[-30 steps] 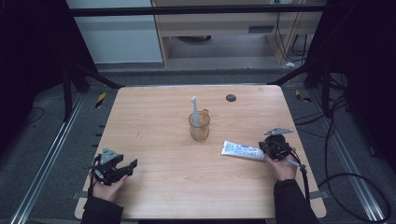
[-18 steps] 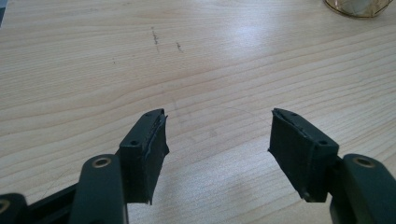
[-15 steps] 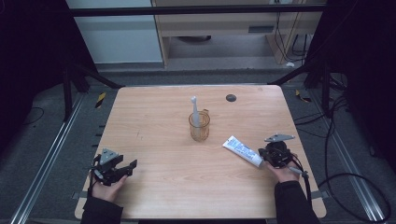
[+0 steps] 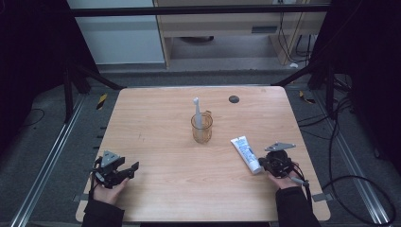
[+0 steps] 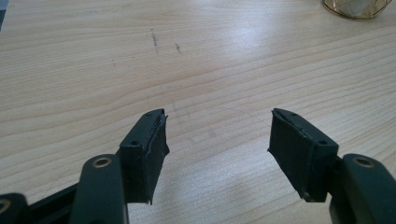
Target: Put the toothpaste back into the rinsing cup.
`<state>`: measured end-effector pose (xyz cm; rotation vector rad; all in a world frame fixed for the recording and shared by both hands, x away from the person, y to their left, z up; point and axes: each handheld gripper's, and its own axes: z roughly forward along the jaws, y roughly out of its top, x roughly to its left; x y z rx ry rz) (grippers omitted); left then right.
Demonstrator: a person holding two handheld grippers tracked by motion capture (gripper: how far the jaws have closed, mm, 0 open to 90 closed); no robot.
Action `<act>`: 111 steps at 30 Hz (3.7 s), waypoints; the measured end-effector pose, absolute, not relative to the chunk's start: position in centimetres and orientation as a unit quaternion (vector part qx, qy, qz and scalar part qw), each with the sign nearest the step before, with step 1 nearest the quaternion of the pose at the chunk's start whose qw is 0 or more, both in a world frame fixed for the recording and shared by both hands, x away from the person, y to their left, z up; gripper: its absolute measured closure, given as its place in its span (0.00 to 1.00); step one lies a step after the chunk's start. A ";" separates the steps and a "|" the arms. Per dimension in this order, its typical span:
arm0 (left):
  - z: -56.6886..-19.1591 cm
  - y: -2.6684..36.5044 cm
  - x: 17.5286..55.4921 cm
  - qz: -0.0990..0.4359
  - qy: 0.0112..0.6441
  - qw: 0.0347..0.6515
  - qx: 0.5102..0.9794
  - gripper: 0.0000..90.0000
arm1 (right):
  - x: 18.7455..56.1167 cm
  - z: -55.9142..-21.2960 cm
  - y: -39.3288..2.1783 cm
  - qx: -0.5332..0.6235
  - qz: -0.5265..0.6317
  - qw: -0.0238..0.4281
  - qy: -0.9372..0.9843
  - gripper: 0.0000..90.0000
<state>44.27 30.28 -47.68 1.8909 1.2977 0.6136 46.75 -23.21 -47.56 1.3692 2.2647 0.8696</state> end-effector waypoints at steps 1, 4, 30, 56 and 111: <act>-47.7 30.3 44.3 0.240 0.507 0.375 0.738 0.40 | 46.8 -47.6 -23.2 0.484 0.305 0.179 0.801 0.98; -47.7 30.3 44.3 0.239 0.507 0.376 0.738 0.40 | 46.8 -47.4 -23.3 0.486 0.306 0.181 0.798 0.94; -47.9 30.0 44.8 0.236 0.506 0.362 0.747 0.43 | 48.5 -43.9 -21.8 0.488 0.319 0.204 0.786 0.58; -48.0 29.7 45.0 0.231 0.502 0.360 0.752 0.43 | 51.2 -44.9 -19.3 0.499 0.295 0.166 0.797 0.51; -48.2 29.5 45.1 0.227 0.499 0.356 0.757 0.42 | 52.5 -47.7 -18.6 0.526 0.222 0.098 0.815 0.48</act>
